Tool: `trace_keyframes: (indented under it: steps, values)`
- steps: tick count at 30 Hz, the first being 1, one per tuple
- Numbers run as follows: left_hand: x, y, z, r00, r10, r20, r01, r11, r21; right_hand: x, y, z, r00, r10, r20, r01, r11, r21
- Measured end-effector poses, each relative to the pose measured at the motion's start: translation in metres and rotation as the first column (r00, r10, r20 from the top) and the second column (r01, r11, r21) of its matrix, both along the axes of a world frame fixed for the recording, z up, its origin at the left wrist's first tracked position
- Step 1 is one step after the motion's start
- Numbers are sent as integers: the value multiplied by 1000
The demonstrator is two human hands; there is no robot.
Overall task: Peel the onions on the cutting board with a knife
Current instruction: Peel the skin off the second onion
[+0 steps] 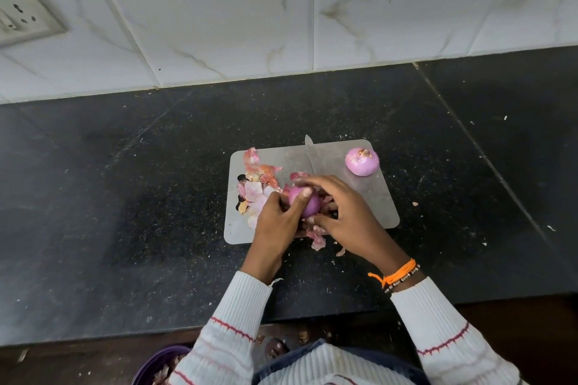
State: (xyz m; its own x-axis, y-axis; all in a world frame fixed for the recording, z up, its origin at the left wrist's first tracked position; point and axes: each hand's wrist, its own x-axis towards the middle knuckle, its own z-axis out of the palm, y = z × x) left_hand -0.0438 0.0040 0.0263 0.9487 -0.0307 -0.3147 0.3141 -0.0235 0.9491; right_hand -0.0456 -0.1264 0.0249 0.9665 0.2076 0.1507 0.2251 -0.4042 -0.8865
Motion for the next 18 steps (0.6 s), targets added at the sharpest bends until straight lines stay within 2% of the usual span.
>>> trace_keyframes:
  steps: [5,9,14,16,18]
  values:
    - [3,0,0,998,12,65,-8,998,-56,-1,-16,-5,972,-50,-231,129,931,341]
    - [5,-4,-3,994,-11,107,19,998,-68,-3,-20,-8,960,-78,-268,190,886,423]
    - [6,-13,-7,986,-111,125,112,994,6,-3,-28,-12,941,-206,-268,302,868,393]
    - [7,-18,-8,981,-143,130,137,989,55,-3,-31,-14,921,-304,-244,371,874,313]
    - [7,-22,-11,976,-168,140,154,983,104,-2,-35,-18,878,-440,-188,470,868,162]
